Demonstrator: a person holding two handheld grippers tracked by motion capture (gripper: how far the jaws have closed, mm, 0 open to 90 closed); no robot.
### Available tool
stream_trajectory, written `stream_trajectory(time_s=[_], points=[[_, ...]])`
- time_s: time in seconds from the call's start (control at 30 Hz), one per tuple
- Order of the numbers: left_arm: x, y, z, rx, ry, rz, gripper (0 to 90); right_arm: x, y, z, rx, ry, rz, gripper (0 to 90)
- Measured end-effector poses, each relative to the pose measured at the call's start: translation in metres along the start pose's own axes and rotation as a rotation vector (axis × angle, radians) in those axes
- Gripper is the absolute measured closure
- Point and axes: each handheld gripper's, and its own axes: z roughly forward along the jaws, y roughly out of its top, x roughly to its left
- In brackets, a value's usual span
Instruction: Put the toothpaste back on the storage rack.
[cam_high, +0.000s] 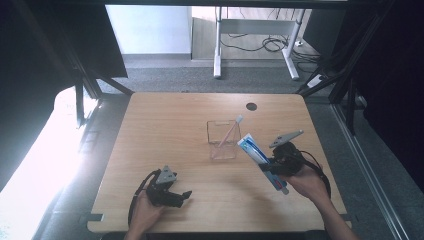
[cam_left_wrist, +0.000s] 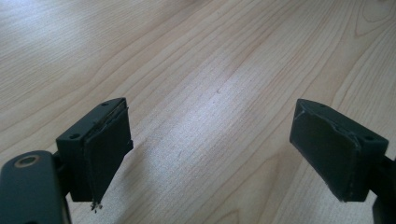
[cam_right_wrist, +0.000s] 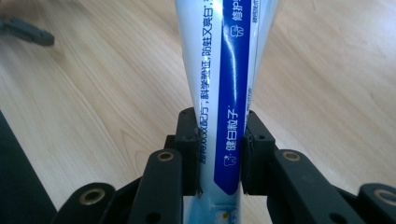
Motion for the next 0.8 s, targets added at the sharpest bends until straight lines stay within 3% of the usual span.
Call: stream_trajectory(time_s=[0.8], points=[[0.0,0.0,-0.002,0.001,0.004,0.002,12.9,-0.007,0.04,0.008,-0.155,-0.024,0.011,73.1]])
